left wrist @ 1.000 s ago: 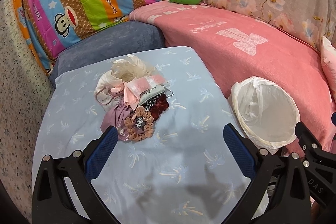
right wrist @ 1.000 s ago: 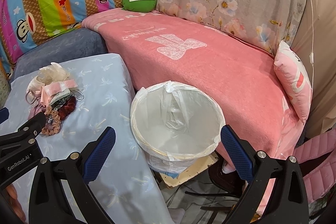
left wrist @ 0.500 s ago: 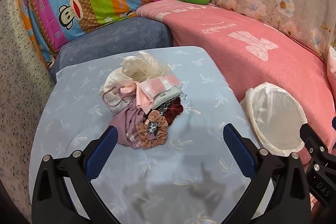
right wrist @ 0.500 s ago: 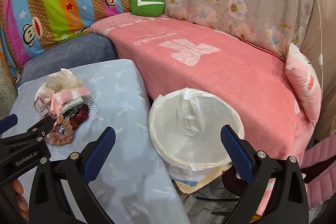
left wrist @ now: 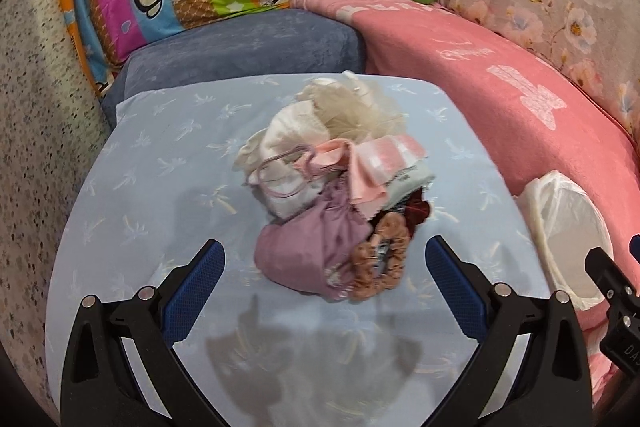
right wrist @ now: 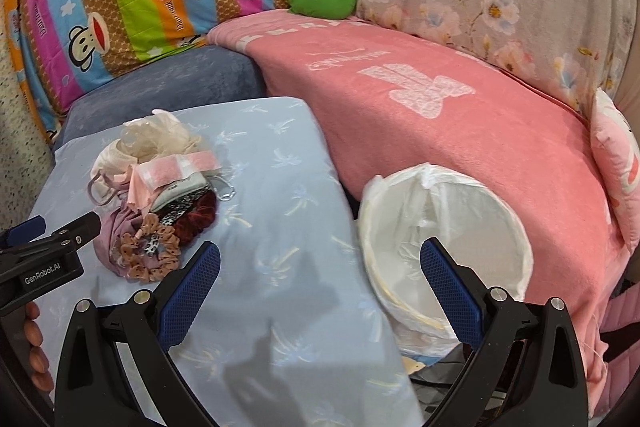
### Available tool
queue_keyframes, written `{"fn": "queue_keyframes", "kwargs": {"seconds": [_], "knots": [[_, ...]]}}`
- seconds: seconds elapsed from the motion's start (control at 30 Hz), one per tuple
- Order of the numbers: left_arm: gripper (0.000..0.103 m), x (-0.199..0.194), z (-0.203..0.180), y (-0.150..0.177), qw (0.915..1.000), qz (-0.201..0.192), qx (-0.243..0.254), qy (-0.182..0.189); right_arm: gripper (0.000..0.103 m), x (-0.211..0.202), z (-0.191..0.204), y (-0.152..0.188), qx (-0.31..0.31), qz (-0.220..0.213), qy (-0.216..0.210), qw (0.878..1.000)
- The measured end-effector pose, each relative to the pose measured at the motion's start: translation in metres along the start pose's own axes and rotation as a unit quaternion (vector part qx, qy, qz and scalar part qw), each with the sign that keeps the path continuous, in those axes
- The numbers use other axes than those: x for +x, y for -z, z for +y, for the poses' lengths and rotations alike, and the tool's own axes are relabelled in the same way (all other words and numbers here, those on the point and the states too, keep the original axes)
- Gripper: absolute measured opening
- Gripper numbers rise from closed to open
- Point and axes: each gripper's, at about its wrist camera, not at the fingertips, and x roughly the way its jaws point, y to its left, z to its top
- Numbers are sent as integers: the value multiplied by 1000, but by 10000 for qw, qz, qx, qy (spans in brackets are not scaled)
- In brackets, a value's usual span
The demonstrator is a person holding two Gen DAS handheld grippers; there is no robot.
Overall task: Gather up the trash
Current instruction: 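Close the left tool on the mauve pouch while the right tool grasps the brown scrunchie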
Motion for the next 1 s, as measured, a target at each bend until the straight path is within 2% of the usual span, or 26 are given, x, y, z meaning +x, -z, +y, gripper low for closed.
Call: {"fn": "queue_keyframes", "kwargs": {"seconds": [0.17, 0.37, 0.53, 0.7, 0.87, 1.0], "knots": [[96, 17, 26, 2, 9993, 181, -334, -19, 97, 18, 26, 1, -136, 119, -313, 9993], [96, 35, 37, 3, 9983, 352, -322, 321, 96, 40, 55, 6, -306, 255, -546, 9977], [93, 46, 39, 1, 9949, 518, -397, 769, 89, 65, 74, 10, -356, 475, -791, 9951], [77, 59, 41, -4, 9909, 672, -477, 1066, 78, 88, 88, 13, -328, 728, -1055, 9912], [54, 68, 43, -7, 9846, 869, -572, 1401, 64, 108, 102, 19, -323, 976, -1314, 9860], [35, 70, 44, -6, 9806, 971, -570, 1602, 49, 121, 114, 24, -342, 1148, -1550, 9806]]}}
